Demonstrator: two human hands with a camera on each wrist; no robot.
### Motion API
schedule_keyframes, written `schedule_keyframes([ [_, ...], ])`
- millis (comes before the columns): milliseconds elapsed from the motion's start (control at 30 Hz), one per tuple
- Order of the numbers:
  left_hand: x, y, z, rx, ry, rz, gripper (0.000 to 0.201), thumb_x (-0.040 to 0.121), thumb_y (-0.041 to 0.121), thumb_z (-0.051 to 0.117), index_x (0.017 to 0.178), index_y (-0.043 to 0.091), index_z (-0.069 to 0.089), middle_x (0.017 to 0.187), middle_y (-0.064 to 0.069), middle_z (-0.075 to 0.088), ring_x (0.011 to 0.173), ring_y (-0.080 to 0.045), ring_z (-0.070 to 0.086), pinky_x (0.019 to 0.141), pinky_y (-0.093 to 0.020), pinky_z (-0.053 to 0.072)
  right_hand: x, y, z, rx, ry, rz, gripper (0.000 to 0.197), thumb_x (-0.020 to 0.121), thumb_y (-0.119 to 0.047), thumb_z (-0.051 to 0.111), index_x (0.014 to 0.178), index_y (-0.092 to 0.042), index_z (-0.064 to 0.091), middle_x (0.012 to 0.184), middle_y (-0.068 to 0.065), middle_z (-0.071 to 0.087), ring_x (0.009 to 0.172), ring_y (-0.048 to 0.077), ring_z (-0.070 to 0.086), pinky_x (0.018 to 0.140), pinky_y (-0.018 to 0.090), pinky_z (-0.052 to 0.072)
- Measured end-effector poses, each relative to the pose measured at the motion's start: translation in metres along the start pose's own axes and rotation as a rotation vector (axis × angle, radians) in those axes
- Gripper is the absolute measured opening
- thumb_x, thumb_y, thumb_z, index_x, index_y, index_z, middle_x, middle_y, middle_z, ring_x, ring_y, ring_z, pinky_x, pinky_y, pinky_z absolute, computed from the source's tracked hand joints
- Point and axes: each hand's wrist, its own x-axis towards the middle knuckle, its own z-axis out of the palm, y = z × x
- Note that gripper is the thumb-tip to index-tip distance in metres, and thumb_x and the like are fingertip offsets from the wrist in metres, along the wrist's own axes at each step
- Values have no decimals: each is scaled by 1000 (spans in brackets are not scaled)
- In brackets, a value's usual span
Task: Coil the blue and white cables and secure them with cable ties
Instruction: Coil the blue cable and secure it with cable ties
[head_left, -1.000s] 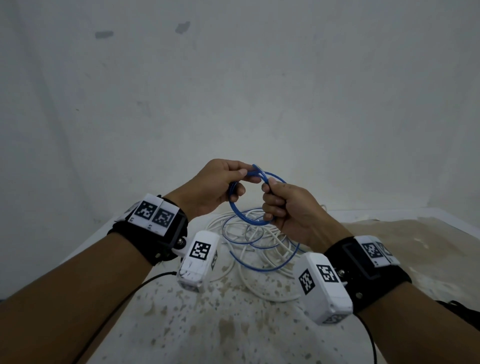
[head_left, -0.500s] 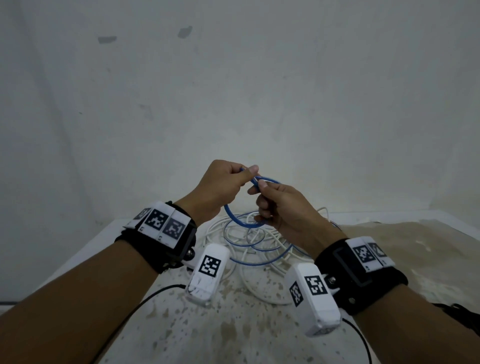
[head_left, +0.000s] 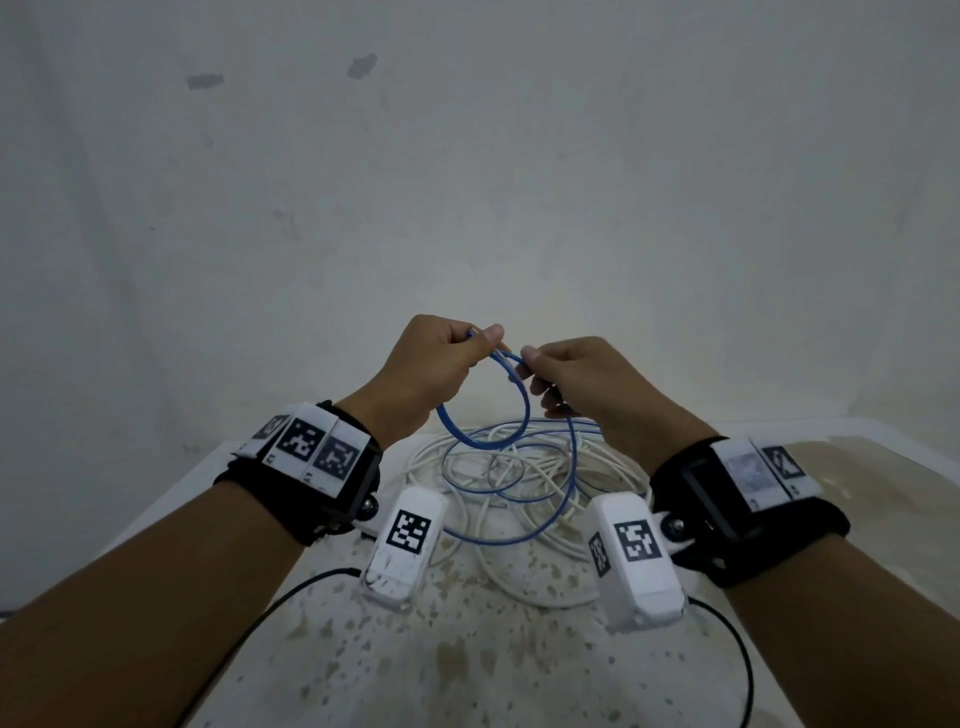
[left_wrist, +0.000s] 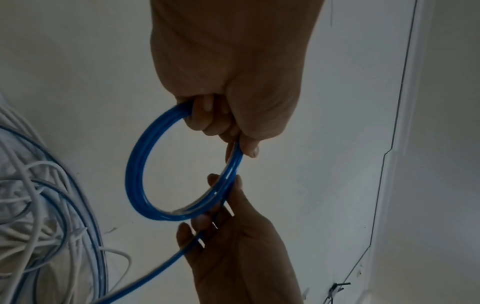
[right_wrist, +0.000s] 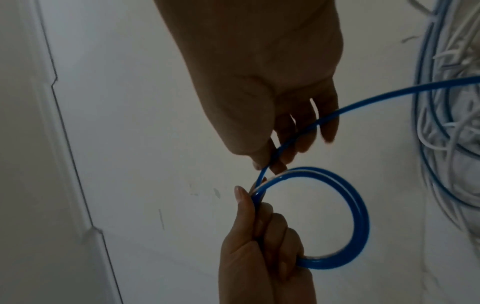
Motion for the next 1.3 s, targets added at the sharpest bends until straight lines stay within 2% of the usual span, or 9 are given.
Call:
schedule_keyframes([
  [200, -3, 1, 3, -41, 9, 27, 28, 97, 27, 58, 83, 9, 75, 51, -1, 28, 43, -13, 21, 42, -18, 24, -3, 5, -1, 413, -84, 199, 20, 88, -24, 71, 88, -3, 73, 77, 4, 65, 69, 13, 59, 68, 29, 55],
  [367, -8, 4, 7, -137, -26, 20, 30, 99, 24, 55, 87, 1, 70, 54, -3, 28, 43, -11, 22, 43, -23, 20, -9, 16, 6, 667, -277, 323, 25, 96, -30, 58, 94, -8, 69, 98, 8, 73, 92, 22, 68, 88, 40, 52],
  [500, -7, 4, 6, -58, -31, 75, 31, 98, 26, 57, 88, 0, 72, 49, -1, 31, 42, -12, 24, 43, -23, 24, -13, 16, 8, 929, -412, 293, 32, 102, -19, 42, 97, -1, 68, 74, 7, 64, 60, 17, 61, 72, 38, 59],
  [667, -6, 4, 5, -14, -50, 111, 30, 97, 28, 58, 84, 8, 75, 50, -4, 31, 46, -15, 23, 44, -25, 23, -14, 9, 6, 931, -471, 298, 33, 103, -22, 37, 94, -6, 64, 58, -3, 36, 47, 11, 33, 64, 30, 47],
  [900, -8, 2, 11, 10, -20, 95, 30, 97, 28, 59, 92, 2, 74, 46, 6, 38, 42, -10, 27, 45, -22, 29, -13, 7, 17, 800, -295, 237, 37, 105, -33, 39, 74, -16, 49, 49, -7, 23, 40, 8, 20, 47, 23, 29],
  [1033, -9, -4, 14, 297, 143, 72, 41, 95, 47, 54, 119, 14, 58, 95, 2, 59, 82, -12, 59, 78, -31, 49, -7, 7, 19, 859, -53, 188, 36, 106, -32, 39, 74, -16, 47, 47, -8, 25, 38, 8, 20, 44, 22, 27],
  [1100, -18, -1, 14, 463, 191, 72, 37, 98, 47, 47, 97, 13, 58, 86, 1, 59, 79, -16, 55, 73, -31, 44, -1, 8, 16, 937, 90, 163, 37, 106, -33, 38, 76, -15, 48, 47, -7, 27, 37, 8, 21, 44, 23, 29],
  [1200, -42, 5, 24, 410, -135, -215, 63, 101, 54, 33, 67, 10, 64, 60, 0, 64, 57, -16, 59, 59, -25, 44, 3, 8, 13, 1050, 238, 161, 37, 106, -34, 38, 76, -15, 49, 49, -6, 27, 38, 9, 21, 46, 24, 31],
  [1300, -57, 3, 41, 65, -318, -565, 74, 98, 62, 29, 96, -1, 69, 81, -12, 76, 69, -20, 72, 58, -25, 55, 2, 4, 15, 1161, 274, 163, 39, 106, -34, 38, 74, -15, 49, 48, -6, 27, 38, 10, 21, 46, 23, 32],
])
